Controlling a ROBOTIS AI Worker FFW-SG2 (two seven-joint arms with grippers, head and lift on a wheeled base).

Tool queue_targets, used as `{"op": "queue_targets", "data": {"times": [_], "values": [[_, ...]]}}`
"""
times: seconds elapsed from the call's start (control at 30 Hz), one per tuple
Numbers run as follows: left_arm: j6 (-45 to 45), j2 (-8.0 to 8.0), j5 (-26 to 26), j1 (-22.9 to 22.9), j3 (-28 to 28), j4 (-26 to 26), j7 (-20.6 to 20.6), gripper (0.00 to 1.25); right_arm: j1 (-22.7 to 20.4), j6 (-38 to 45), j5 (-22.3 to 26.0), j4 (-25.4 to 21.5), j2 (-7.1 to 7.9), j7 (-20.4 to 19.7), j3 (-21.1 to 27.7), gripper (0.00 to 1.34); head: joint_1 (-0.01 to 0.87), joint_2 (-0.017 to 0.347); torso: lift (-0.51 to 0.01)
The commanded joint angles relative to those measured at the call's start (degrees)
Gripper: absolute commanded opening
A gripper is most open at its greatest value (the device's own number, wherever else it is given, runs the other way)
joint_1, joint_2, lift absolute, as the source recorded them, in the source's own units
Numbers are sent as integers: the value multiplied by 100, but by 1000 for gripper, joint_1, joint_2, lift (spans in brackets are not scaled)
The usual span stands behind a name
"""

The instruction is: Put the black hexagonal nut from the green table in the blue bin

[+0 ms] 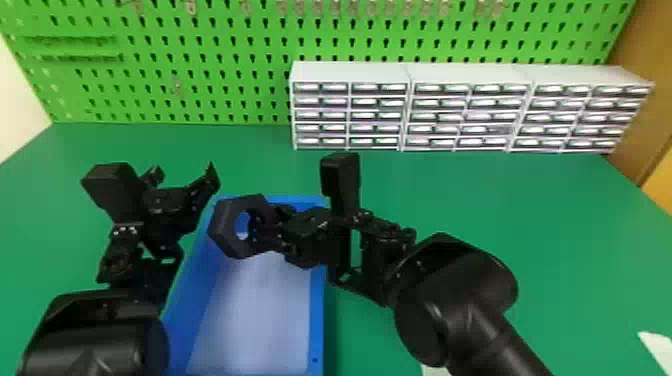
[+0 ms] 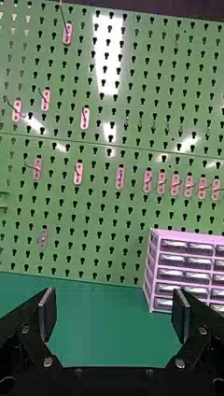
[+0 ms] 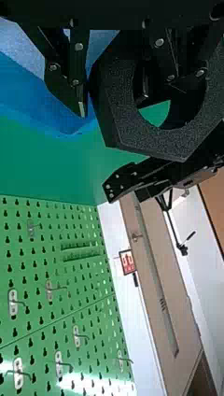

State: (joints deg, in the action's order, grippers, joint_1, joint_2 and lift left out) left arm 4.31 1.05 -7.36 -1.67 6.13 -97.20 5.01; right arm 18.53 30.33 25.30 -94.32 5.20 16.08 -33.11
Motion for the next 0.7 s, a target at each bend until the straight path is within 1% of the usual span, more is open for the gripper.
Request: {"op": "queue_targets", "data": {"times": [0.0, 0.2, 0.27, 0.3, 0.4, 0.5, 0.67], "values": [[0, 0, 6, 0, 2, 0, 0, 936, 1, 25, 19, 1, 8, 0, -2, 414, 686, 51, -97], [0, 0, 6, 9, -6, 0, 0, 936, 10, 87, 28, 19, 16, 0, 6, 419, 686, 51, -97], [0, 0, 6, 18, 2, 0, 0, 936, 10, 87, 28, 19, 16, 0, 6, 463, 686, 51, -97], [0, 0, 6, 18, 2, 0, 0, 936, 1, 87, 28, 19, 16, 0, 15, 515, 686, 51, -97], [0, 0, 6, 18, 2, 0, 0, 936, -8, 96, 28, 19, 8, 0, 41, 793, 686, 51, -97], [0, 0, 6, 18, 2, 0, 0, 936, -8, 122, 28, 19, 8, 0, 59, 985, 686, 51, -97], [0, 0, 6, 18, 2, 0, 0, 936, -25, 131, 37, 19, -10, 0, 138, 1223, 686, 51, -97]]}}
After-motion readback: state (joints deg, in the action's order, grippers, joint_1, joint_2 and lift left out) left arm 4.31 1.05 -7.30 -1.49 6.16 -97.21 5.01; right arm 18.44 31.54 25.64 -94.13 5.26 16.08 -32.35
